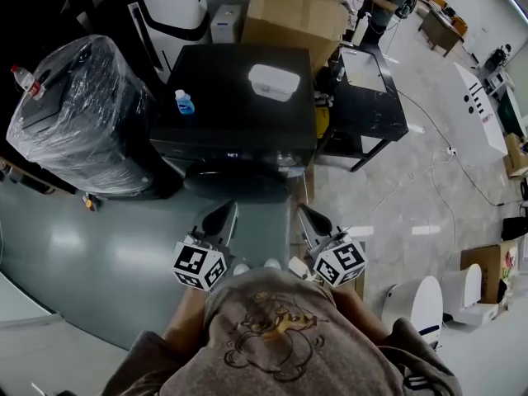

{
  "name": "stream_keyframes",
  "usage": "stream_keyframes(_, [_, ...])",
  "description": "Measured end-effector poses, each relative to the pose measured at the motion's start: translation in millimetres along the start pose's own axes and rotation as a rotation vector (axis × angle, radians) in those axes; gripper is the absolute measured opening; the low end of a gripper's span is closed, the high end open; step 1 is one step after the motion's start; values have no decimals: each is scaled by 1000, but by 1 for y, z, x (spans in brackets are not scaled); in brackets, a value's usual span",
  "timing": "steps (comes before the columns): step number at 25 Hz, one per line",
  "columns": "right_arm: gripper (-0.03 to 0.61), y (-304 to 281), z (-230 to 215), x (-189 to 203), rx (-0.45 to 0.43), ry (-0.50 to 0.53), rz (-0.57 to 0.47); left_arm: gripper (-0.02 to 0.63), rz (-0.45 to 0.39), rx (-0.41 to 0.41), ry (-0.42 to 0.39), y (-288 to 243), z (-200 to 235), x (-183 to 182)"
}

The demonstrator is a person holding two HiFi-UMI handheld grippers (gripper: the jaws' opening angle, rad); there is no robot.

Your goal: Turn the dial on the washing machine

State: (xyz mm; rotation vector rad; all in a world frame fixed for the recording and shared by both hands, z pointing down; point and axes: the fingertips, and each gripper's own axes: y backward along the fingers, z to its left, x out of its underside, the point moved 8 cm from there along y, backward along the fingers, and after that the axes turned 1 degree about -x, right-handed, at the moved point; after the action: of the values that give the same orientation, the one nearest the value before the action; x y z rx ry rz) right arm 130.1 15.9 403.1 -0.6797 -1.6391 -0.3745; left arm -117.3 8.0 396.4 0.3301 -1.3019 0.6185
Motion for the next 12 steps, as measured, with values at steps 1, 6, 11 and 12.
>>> stream_keyframes(1, [0, 0, 0, 4, 0, -10, 5, 0, 4, -2, 1, 1, -1, 4])
stream_keyframes(6, [0, 2, 4, 14, -1, -55, 19, 0, 3, -13, 15, 5, -4, 13])
stream_keyframes(11, [0, 5, 5, 16, 4, -42, 19, 0, 0, -26, 10, 8, -7, 13])
stream_keyframes(12, [0, 5, 5, 16, 5, -40, 19, 0, -2, -32, 10, 8, -7, 12])
